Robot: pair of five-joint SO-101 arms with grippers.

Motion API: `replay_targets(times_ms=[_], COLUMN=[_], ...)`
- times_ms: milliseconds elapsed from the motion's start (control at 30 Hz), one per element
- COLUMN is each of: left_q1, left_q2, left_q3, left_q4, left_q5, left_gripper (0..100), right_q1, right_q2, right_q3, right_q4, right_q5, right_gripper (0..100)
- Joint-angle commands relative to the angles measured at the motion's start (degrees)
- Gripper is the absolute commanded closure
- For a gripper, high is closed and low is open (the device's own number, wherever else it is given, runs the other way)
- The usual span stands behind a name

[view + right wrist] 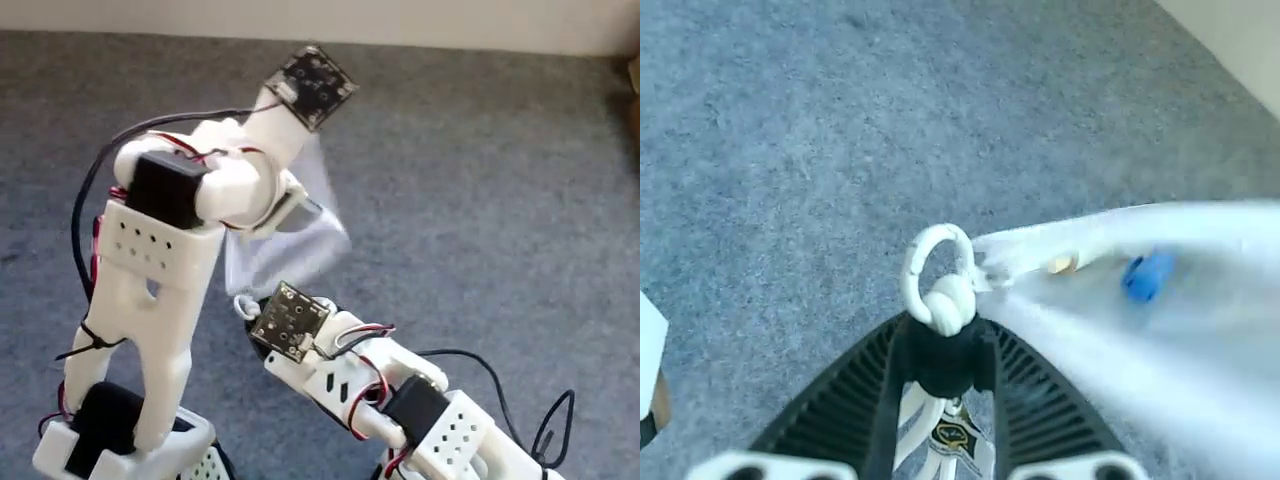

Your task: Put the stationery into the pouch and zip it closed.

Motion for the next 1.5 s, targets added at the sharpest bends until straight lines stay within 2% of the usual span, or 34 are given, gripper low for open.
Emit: replay_targets(times_ms=[0,133,267,500,633,767,1067,1467], left_q1=[1.5,2.2,1.5,-4.9,-10.0,-11.7,-8.1,1.3], left_q2=[0.0,-0.6,-0.7,-0.7,-0.7,-1.4,-12.3,-27.2], left_q3=[-2.7,-3.1,-4.4,-10.7,-11.0,-9.9,2.1,20.6], left_q4=[-0.6,-0.6,-0.1,5.5,5.7,5.8,5.7,5.4], left_q5=[-0.3,-0.2,-0.3,-0.4,-1.7,-2.7,-4.8,-5.0], left_gripper=[71,71,71,71,71,71,71,71], right_q1=[-0.2,0.0,4.0,9.5,13.3,15.5,16.9,21.3], right_q2=[-1.5,-1.5,-1.5,-1.6,-1.6,-3.6,-17.4,-19.1], right_q3=[-0.7,-0.7,-1.0,-1.3,-1.4,-2.6,-6.1,-6.4], right_q4=[0.3,0.3,0.2,0.2,0.2,0.3,7.3,7.0], right_q5=[0.4,0.4,0.4,0.3,0.3,-0.1,-2.3,-2.4], right_gripper=[99.4,99.4,99.4,99.4,99.4,99.4,99.4,99.4])
